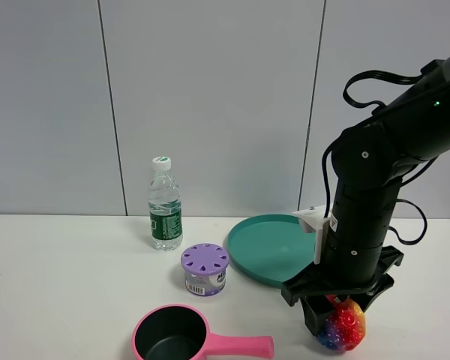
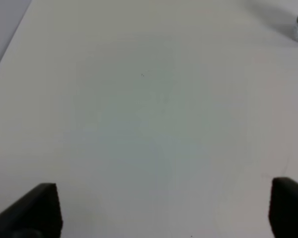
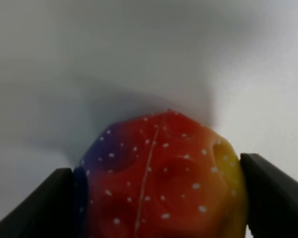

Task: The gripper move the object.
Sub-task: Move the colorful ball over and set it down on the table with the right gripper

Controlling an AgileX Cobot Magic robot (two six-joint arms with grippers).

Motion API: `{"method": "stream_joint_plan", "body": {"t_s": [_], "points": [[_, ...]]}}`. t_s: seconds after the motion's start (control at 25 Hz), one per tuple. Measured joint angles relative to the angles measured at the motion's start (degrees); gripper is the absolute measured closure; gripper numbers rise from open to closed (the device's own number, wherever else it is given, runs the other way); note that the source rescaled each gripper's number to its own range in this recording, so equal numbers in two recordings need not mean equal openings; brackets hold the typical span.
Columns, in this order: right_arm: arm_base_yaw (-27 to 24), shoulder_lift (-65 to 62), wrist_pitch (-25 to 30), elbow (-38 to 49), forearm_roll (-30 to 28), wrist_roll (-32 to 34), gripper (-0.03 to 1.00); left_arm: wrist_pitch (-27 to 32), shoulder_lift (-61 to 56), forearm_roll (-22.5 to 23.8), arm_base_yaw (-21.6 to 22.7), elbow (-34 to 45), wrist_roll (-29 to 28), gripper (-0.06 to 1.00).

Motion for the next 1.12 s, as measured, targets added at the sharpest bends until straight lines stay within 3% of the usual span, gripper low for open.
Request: {"method": "stream_joint_plan", "body": {"t_s": [0.52,0.72,0.96,1.12], "points": [[1.0,-6.6,2.6,0.0,0.1,0.0,0.97,0.0,0.0,0.0,0.0,0.0,0.0,-0.06],[1.2,-17.1,3.9,-0.9,5.4,-0.7,0.97,0.0,0.0,0.0,0.0,0.0,0.0,-0.06],[5.7,-23.9,4.2,-11.0,19.2,-16.3,0.97,0.0,0.0,0.0,0.0,0.0,0.0,-0.06],[11.8,-21.6,1.6,-19.4,23.7,-24.9,0.97,0.0,0.0,0.0,0.0,0.0,0.0,-0.06]]}}
